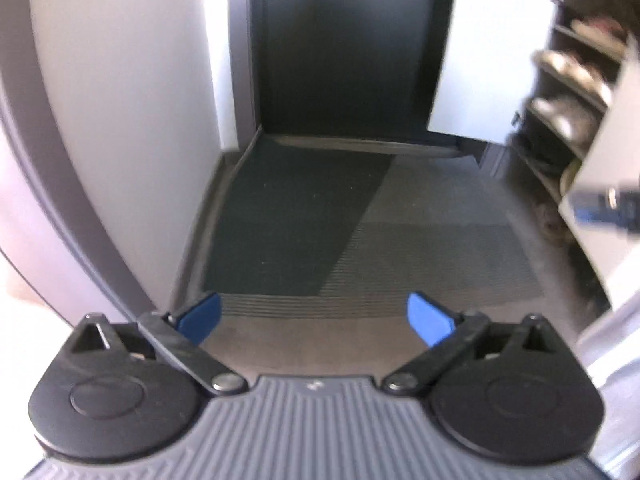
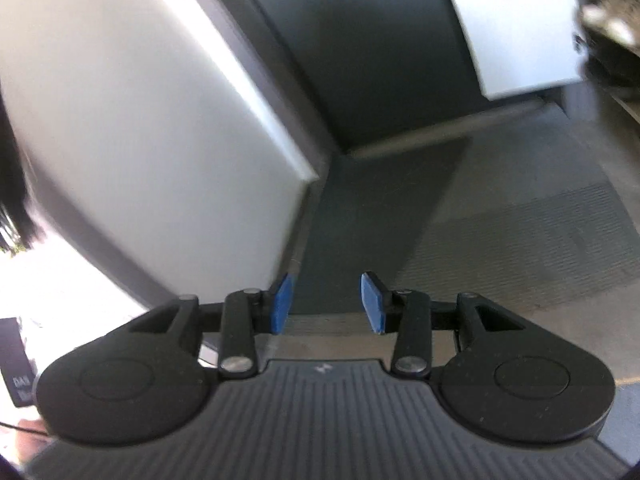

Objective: Organize scattered shoes

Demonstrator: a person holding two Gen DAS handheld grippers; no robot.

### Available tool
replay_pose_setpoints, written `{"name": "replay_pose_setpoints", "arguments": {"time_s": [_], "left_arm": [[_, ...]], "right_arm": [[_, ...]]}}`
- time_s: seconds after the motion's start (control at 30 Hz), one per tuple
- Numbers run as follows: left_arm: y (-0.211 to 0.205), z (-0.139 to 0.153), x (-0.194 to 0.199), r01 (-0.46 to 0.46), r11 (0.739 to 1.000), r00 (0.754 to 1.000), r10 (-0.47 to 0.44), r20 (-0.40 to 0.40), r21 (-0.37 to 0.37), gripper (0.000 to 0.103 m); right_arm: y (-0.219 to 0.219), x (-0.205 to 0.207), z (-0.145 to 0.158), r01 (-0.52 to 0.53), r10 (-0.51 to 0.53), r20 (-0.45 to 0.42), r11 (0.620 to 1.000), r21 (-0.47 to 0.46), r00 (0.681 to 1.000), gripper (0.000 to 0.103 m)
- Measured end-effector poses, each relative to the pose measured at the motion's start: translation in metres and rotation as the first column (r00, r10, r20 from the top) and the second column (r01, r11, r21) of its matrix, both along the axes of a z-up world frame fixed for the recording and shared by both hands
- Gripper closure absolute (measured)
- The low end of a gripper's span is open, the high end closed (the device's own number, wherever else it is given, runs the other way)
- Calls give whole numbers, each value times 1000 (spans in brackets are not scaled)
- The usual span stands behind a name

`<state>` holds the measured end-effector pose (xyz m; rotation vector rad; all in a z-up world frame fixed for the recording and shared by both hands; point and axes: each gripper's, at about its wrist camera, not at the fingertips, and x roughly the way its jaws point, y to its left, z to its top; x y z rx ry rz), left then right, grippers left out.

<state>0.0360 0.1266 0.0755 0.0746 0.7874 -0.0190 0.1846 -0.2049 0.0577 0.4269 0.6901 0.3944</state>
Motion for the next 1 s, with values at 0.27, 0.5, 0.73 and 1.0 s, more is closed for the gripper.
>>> {"name": "replay_pose_setpoints", "arguments": {"time_s": [0.27,0.5,0.73,1.0], "left_arm": [[29,15,-104,-62,993,998,61,-13,-96,0],[5,22,-148,-26,993,995,36,89,-111,0],[-13,28,-173,-46,994,987,61,151,-100,0],[-59,21,-138,-46,999,970,49,236,-20,0]], "right_arm": [[22,-118,6,86,-88,79,996,38,993,60],[34,-196,10,147,-161,139,983,107,977,60],[49,-228,24,158,-151,271,987,-4,951,37],[43,-218,12,131,-93,275,984,-121,957,14]]}}
